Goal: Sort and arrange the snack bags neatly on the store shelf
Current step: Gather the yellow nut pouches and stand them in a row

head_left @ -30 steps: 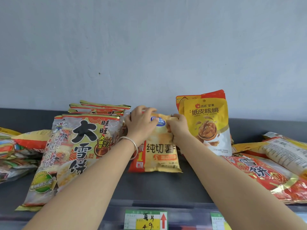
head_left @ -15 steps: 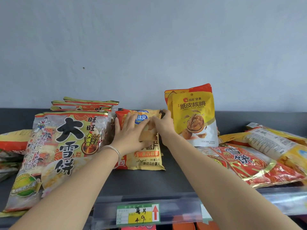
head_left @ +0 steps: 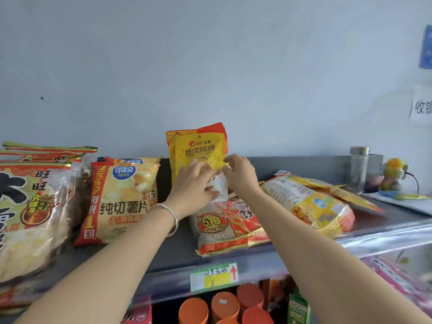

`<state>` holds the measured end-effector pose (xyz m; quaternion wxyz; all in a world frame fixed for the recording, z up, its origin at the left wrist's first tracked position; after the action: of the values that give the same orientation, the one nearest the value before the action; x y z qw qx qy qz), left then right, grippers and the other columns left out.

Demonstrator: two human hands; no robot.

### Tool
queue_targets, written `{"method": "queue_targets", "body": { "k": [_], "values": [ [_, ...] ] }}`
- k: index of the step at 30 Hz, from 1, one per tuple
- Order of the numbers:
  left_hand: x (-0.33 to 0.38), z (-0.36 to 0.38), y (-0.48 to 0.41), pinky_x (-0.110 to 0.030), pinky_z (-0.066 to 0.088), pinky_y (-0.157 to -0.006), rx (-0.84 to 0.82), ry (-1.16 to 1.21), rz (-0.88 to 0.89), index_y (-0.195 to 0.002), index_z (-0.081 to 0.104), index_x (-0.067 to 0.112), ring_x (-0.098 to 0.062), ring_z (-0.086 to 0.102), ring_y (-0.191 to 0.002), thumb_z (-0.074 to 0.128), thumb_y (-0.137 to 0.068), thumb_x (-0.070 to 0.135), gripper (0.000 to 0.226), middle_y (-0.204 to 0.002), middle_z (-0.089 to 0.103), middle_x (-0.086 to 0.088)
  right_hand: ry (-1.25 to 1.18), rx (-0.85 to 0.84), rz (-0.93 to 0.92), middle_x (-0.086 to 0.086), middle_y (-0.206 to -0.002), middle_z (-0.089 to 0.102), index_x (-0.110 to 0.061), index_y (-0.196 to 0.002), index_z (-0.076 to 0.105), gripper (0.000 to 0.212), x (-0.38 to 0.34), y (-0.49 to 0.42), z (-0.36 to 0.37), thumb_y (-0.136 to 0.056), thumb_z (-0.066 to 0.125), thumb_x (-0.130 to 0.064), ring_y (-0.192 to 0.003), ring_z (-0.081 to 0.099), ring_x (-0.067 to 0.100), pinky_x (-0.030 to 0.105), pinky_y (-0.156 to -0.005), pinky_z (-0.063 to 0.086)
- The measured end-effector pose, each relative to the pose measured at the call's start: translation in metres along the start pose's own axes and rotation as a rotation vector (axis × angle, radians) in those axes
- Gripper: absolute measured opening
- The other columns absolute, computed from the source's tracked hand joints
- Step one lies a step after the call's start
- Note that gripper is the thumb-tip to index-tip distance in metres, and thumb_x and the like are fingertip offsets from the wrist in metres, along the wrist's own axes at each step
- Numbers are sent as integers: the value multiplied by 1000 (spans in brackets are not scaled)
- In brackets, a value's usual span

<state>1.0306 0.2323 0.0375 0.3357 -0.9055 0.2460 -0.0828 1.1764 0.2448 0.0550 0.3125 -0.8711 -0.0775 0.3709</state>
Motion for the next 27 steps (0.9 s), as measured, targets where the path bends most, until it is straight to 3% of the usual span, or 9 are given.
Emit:
{"method": "queue_targets", "body": {
  "k": [3,6,11,14,19,22,24,27],
  "values": [
    [40,9,-7,-42,8,-113,-60,53,25,-139,39,30,-24,11,-141,54,-87,49,57,-152,24,-5,103,-33,23,13,-128,51,-13,-125,55,35,32,9,-37,-91,50,-17,-112,54,32,41,-93,46],
    [74,17,-11,-40,12,-112,-137,90,11,-140,37,30,-22,14,-141,55,-87,49,59,-152,24,-6,220,-109,41,13,-131,48,-16,-129,52,38,63,22,-66,-91,49,-18,-111,54,33,41,-94,45],
    [121,31,-15,-35,22,-114,-319,211,-31,-143,33,26,-23,20,-141,56,-87,47,64,-151,23,-7,482,-139,190,10,-139,43,-24,-133,48,44,113,41,-108,-89,49,-34,-125,42,36,44,-95,39],
    [146,39,-17,-34,27,-112,-395,279,-32,-143,31,28,-22,27,-137,56,-87,45,64,-150,25,-3,515,-149,354,12,-143,37,-25,-136,43,51,142,49,-130,-87,47,-39,-129,35,39,49,-98,35],
    [179,54,-29,-43,29,-110,-489,152,20,-145,27,29,-23,25,-139,50,-89,50,64,-152,26,-2,420,-176,590,11,-152,26,-29,-145,28,60,178,49,-151,-91,40,-53,-138,26,40,57,-105,27],
    [191,64,-38,-47,24,-112,-543,111,18,-147,23,32,-24,20,-142,43,-92,49,60,-154,23,-3,272,-177,652,17,-148,31,-25,-146,25,71,191,44,-152,-87,49,-57,-130,37,40,53,-105,35],
    [197,72,-43,-50,17,-115,-614,99,5,-147,19,34,-26,11,-144,42,-93,45,60,-157,14,-4,219,-170,668,15,-135,47,-18,-140,34,75,196,42,-155,-81,58,-58,-120,49,34,45,-99,43],
    [199,78,-52,-52,8,-116,-712,156,-26,-147,19,36,-29,-3,-145,45,-90,35,63,-159,-1,-5,75,-86,660,4,-88,60,-8,-104,54,48,207,38,-165,-78,71,-43,-76,59,18,30,-65,51]
  ]
}}
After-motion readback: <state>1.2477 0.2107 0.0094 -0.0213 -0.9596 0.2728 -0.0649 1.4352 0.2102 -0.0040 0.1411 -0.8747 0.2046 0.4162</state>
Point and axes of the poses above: each hand's wrist, its own y-axis away from the middle knuckle, its own z-axis out of the palm, x = y × z, the point moved 1 cm from there along -y, towards the middle knuckle
